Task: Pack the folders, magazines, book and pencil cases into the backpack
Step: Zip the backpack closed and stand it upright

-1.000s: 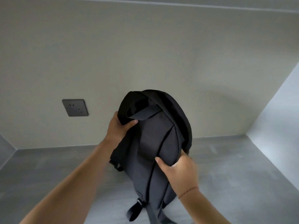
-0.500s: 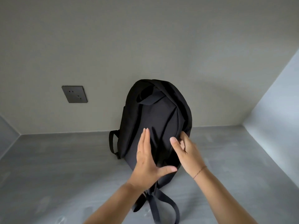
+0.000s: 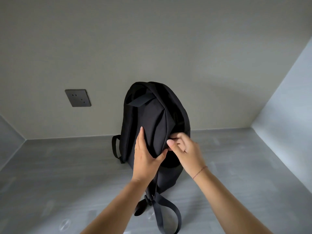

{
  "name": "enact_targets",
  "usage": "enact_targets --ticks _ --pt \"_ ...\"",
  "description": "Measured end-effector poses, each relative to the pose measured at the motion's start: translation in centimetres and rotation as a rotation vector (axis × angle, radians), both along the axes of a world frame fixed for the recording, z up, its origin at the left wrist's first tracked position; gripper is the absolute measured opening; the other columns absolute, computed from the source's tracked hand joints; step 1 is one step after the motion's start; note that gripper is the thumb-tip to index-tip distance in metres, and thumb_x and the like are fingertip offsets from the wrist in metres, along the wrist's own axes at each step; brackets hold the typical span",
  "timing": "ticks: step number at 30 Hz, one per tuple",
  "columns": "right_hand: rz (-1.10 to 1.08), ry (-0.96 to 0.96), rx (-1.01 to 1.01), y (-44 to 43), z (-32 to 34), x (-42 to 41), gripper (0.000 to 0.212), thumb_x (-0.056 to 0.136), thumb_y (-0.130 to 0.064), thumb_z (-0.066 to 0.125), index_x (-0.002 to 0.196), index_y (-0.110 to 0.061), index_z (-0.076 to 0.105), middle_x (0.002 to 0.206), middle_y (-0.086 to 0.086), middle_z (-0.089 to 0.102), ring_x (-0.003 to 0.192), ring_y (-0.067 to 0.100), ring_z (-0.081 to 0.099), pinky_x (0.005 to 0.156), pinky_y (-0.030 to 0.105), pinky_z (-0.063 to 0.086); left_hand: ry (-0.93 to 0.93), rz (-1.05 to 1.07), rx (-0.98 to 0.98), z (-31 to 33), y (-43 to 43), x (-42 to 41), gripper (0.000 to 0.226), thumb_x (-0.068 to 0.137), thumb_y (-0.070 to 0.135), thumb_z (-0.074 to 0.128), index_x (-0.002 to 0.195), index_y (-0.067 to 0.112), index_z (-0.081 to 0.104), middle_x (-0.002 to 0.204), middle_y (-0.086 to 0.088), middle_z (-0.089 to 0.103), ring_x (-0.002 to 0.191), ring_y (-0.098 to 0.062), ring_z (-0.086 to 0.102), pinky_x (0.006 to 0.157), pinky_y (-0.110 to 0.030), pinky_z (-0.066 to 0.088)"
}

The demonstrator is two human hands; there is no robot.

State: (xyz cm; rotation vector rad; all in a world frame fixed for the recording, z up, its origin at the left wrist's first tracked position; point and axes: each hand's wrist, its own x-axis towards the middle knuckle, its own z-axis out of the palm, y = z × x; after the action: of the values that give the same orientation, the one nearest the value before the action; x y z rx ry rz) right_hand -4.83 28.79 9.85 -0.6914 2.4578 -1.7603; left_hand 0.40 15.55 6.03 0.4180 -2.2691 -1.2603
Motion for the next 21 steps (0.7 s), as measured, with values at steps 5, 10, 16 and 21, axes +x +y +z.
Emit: enact_targets --ticks 5,10,16,21 --pt "-0.391 0.156 0.111 1.1 -0.6 -4.3 0.079 0.058 -0.041 0.083 0.124 -0.022 0.044 0.116 -0.004 0.05 0.098 0.01 0.052 0.088 0.028 0.043 -0.01 0.02 -0.011 0.3 -0.3 -0.2 0.099 0.078 0.035 0.073 0.15 0.025 0.007 0.155 0.003 0.022 0.143 -0.01 0.018 0.111 -0.023 0.021" --pt "-0.132 -0.06 0.258 0.6 -1.6 -7.0 0.03 0.074 -0.043 0.073 0.086 -0.024 0.054 0.087 -0.006 0.063 0.09 0.021 0.063 0.075 0.033 0.05 -0.007 0.034 -0.022 0.3 -0.7 0.0 0.089 0.082 0.037 0.069 0.149 0.029 0.012 0.151 0.006 0.028 0.14 -0.01 0.027 0.109 -0.027 0.03" --pt "-0.27 0.344 0.48 0.9 -1.1 -2.7 0.045 0.088 -0.049 0.051 0.062 -0.016 0.034 0.053 0.006 0.051 0.056 0.037 0.05 0.051 0.03 0.029 -0.029 -0.063 0.289 0.8 -3.9 0.6 0.056 0.086 0.029 0.066 0.137 0.028 0.045 0.123 0.016 0.06 0.117 0.0 0.054 0.101 -0.02 0.042" --pt "-0.268 0.667 0.267 -2.7 -0.4 2.8 0.041 0.081 -0.042 0.054 0.055 -0.012 0.045 0.047 0.003 0.049 0.057 0.023 0.042 0.044 0.017 0.015 -0.04 -0.091 0.457 0.7 -6.9 1.5 0.012 0.088 0.033 0.059 0.099 0.032 0.066 0.099 0.011 0.073 0.101 -0.009 0.066 0.094 -0.031 0.049"
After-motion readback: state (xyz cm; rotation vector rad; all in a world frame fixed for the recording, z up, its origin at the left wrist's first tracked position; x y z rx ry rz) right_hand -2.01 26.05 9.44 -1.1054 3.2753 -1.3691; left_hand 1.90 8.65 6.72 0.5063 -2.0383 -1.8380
